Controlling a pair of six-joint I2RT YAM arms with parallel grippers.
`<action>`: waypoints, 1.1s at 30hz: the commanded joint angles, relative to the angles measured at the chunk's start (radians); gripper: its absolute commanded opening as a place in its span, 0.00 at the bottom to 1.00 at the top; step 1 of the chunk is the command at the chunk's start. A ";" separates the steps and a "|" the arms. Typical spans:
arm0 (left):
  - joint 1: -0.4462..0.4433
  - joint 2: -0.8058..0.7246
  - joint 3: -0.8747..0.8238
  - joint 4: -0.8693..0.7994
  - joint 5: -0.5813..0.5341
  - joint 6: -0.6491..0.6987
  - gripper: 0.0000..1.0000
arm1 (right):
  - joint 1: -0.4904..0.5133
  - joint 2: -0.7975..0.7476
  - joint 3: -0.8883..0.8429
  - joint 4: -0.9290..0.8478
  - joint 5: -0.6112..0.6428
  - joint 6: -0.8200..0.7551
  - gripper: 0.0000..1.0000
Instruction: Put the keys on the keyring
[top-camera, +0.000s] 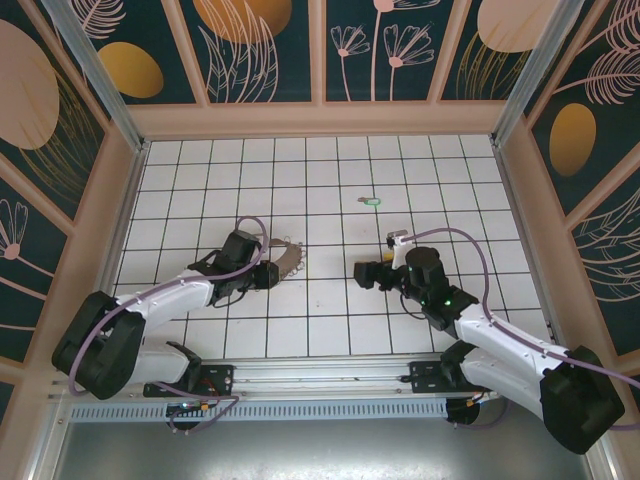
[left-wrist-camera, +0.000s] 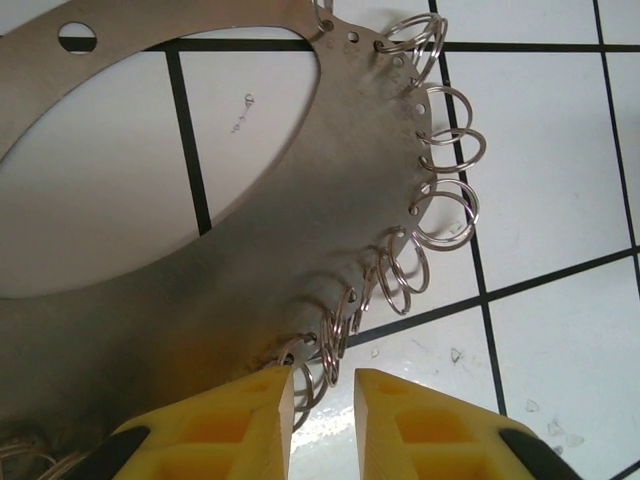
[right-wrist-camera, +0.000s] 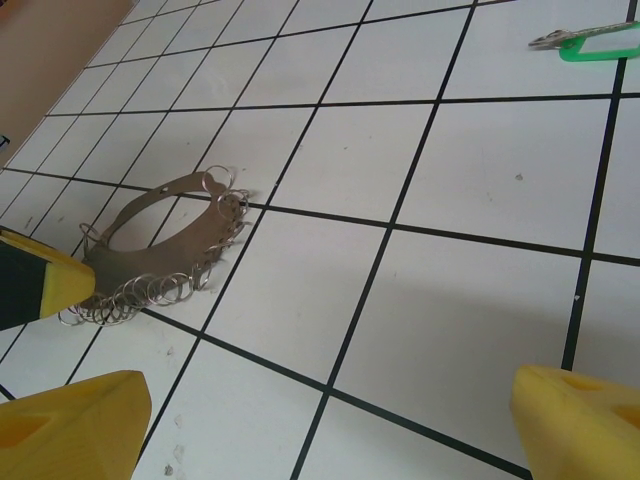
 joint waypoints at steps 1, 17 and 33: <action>-0.005 0.021 -0.011 0.029 -0.024 -0.013 0.20 | 0.008 -0.024 -0.025 0.051 0.013 -0.005 0.93; -0.004 0.039 -0.018 0.030 -0.002 -0.010 0.16 | 0.008 -0.012 -0.028 0.072 0.017 -0.006 0.93; -0.005 0.006 -0.050 0.009 -0.021 -0.018 0.20 | 0.009 -0.027 -0.029 0.067 0.020 -0.020 0.93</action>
